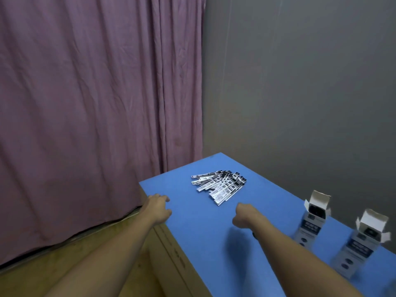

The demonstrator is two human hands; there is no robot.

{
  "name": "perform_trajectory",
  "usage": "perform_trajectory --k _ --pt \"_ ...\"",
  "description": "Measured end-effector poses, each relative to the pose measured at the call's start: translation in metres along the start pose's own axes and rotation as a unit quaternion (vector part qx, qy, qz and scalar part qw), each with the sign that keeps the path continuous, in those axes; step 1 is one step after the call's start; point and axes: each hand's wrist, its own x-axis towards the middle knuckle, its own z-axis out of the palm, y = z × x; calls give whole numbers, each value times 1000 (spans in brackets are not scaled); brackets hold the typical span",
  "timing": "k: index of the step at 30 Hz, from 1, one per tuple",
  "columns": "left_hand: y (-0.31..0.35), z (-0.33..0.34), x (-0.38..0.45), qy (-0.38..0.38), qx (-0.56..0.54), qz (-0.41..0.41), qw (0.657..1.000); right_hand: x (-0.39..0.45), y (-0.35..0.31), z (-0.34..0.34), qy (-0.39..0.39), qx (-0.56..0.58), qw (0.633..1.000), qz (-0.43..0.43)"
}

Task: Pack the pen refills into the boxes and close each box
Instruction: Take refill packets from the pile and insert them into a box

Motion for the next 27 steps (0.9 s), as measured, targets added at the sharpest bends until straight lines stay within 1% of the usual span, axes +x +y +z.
perform_trajectory --k 7,11,13,16,20,24,27 --pt "-83 -34 67 2 -23 3 1000 55 -63 -15 45 -6 999 6" --pt "-110 -41 102 6 -29 16 999 79 -86 -14 72 6 997 29" --pt "-117 -38 121 0 -33 25 999 89 -93 -11 75 -7 996 41" --pt "-116 -30 152 -11 -39 36 999 107 -97 -2 73 -29 995 62" --pt "-97 -12 194 -33 -41 64 997 134 -95 -2 61 -26 994 92" --pt "-67 1 242 -43 -50 89 994 172 -88 -9 78 3 990 121" --pt "-42 11 282 -60 -54 92 993 201 -80 -15 95 38 984 143"
